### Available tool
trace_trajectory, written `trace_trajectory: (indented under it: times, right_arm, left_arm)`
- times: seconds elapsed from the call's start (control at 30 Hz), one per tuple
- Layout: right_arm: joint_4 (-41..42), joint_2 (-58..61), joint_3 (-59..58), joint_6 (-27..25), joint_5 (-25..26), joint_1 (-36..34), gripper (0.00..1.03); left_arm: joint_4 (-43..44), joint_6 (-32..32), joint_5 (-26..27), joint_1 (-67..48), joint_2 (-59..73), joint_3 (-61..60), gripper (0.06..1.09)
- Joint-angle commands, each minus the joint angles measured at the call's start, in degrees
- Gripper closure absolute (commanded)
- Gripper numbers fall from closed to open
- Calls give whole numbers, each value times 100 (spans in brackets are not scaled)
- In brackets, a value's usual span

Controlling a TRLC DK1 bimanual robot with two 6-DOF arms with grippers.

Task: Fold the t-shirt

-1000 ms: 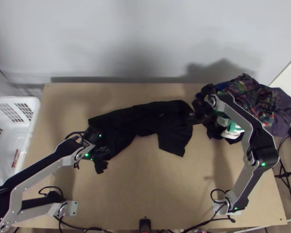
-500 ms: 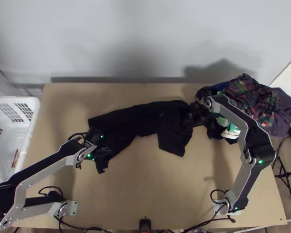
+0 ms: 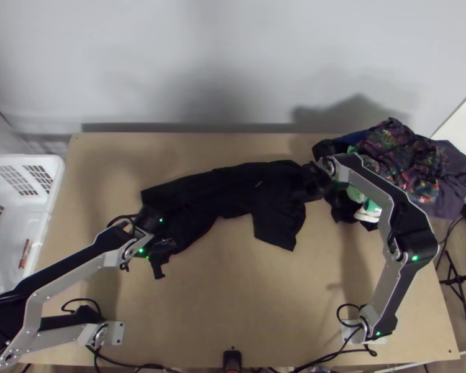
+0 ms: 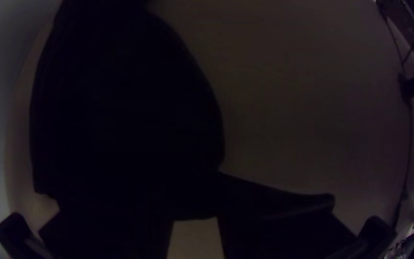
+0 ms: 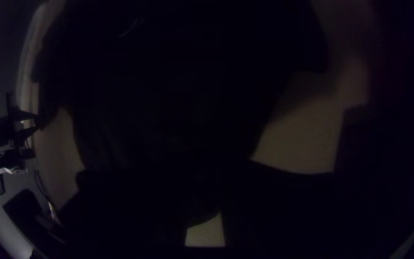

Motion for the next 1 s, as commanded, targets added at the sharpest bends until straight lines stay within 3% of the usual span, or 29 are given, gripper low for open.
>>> trace_trajectory:
  times: [0.0, 0.33, 0.6, 0.83, 0.97]
  right_arm:
    - [230, 28, -83, 7, 7, -27, 100]
    - [169, -60, -65, 139, 25, -27, 100]
    - [-403, -499, -12, 104, 25, -71, 100]
    - [-1457, -789, -197, -213, 69, 17, 100]
    - [-1624, -833, -425, -450, 499, -18, 100]
  left_arm:
    - [124, 136, -10, 28, 12, -129, 90]
    - [-52, 250, 34, 441, -402, 64, 103]
    - [-474, 285, 420, 880, -841, 328, 105]
    - [-1247, 839, 596, 1100, -1070, 328, 105]
    - [-1318, 1507, 623, 1785, -1122, 319, 105]
